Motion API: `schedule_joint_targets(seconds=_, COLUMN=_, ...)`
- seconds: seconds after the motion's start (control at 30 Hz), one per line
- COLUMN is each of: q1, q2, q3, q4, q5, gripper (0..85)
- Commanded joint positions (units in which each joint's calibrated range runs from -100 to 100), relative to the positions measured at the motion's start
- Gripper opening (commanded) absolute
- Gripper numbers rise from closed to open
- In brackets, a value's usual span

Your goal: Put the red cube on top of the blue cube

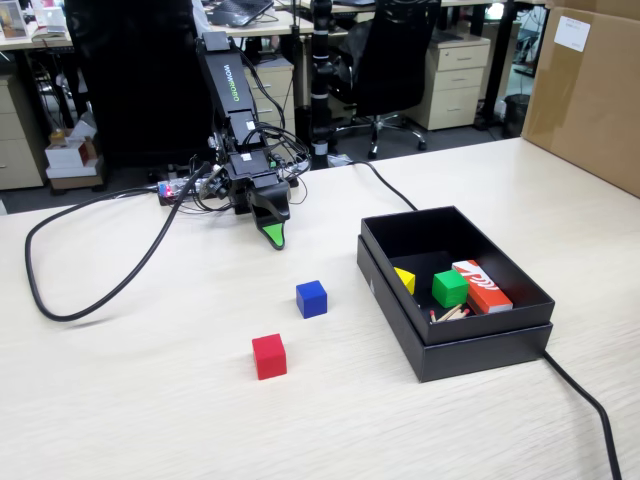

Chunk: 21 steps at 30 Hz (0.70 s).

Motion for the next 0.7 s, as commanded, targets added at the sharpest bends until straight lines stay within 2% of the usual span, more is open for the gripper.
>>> schedule_joint_targets(seconds=0.0, q1=0.34, q2=0.06, q3=-0.66, q4=-0.98, q5=-0.05, gripper=48.4)
schedule_joint_targets(seconds=0.13, q1=-0.39, q2=-1.54, q3=2.16, q4=-6.42, q5=-0.24, gripper=47.3)
schedule_joint_targets(seconds=0.23, q1=-1.42, q2=-1.54, q3=10.13, q4=-15.67, q5=-0.15, gripper=47.3)
schedule_joint_targets(seconds=0.4, q1=-1.71, q2=-0.97, q3=18.75, q4=-21.80, q5=0.10, gripper=47.3)
schedule_joint_targets(seconds=0.67, q1=-2.88, q2=8.55, q3=37.88, q4=-33.55, q5=0.10, gripper=47.2)
